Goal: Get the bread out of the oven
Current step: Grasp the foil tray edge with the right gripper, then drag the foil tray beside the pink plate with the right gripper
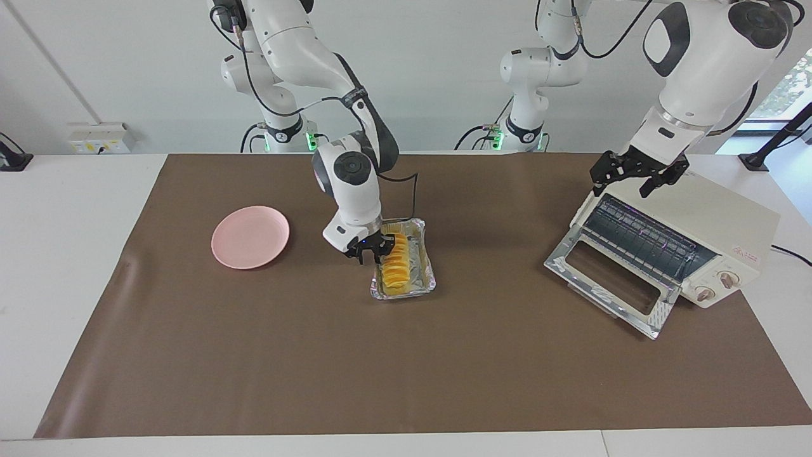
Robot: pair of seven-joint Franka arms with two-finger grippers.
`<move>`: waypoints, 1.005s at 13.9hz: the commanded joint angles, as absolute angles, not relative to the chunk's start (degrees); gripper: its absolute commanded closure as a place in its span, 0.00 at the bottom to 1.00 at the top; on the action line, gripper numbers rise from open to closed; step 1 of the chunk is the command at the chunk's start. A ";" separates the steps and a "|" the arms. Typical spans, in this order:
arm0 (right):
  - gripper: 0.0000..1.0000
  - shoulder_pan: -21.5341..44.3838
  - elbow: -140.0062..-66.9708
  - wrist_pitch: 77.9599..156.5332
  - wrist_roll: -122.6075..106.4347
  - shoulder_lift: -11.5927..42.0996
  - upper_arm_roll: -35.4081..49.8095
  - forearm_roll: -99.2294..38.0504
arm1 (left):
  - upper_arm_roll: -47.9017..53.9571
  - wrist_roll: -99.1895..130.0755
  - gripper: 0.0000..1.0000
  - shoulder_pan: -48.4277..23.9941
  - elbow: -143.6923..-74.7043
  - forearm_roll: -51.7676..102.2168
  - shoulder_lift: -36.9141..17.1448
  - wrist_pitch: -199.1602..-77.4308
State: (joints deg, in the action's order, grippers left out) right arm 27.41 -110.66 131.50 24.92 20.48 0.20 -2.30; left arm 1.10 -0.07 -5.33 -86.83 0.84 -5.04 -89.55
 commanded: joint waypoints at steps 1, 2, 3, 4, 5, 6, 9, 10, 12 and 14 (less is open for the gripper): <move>1.00 27.16 -111.62 132.28 25.49 18.98 0.18 -3.60 | 1.14 -0.97 0.00 -5.36 -87.45 2.11 -4.39 -90.00; 1.00 26.81 -110.84 131.84 25.40 18.98 0.18 -4.56 | 1.23 -0.97 0.00 -5.54 -87.45 2.02 -4.48 -90.09; 1.00 26.63 -110.31 131.31 25.14 18.98 0.18 -5.88 | 1.23 -0.97 0.00 -5.45 -87.36 2.11 -4.57 -90.09; 1.00 26.28 -109.35 130.61 24.70 18.98 0.18 -6.32 | 1.06 -0.79 0.00 -5.36 -87.28 2.11 -4.57 -90.09; 1.00 25.32 -108.55 129.82 23.74 18.98 0.18 -6.33 | 1.14 -0.53 0.00 -5.45 -87.36 2.11 -4.48 -89.91; 1.00 23.49 -107.33 128.51 21.64 18.90 0.18 -6.50 | 1.14 -0.53 0.00 -5.19 -87.36 2.11 -4.40 -89.48; 1.00 16.73 -104.77 124.64 12.69 18.20 0.18 -8.35 | 0.97 -0.53 0.00 -4.92 -87.80 2.11 -4.13 -89.38; 1.00 13.65 -103.90 123.50 9.00 18.11 0.18 -8.35 | 0.97 -0.70 0.00 -5.01 -87.80 2.11 -4.22 -89.65; 1.00 8.99 -101.00 121.04 3.36 18.28 0.18 -8.52 | 0.97 -0.62 0.00 -5.10 -87.80 2.11 -4.13 -89.47; 1.00 4.33 -100.02 120.67 -0.68 18.54 0.18 -8.70 | 0.97 -0.62 0.00 -4.92 -87.80 2.11 -4.13 -89.47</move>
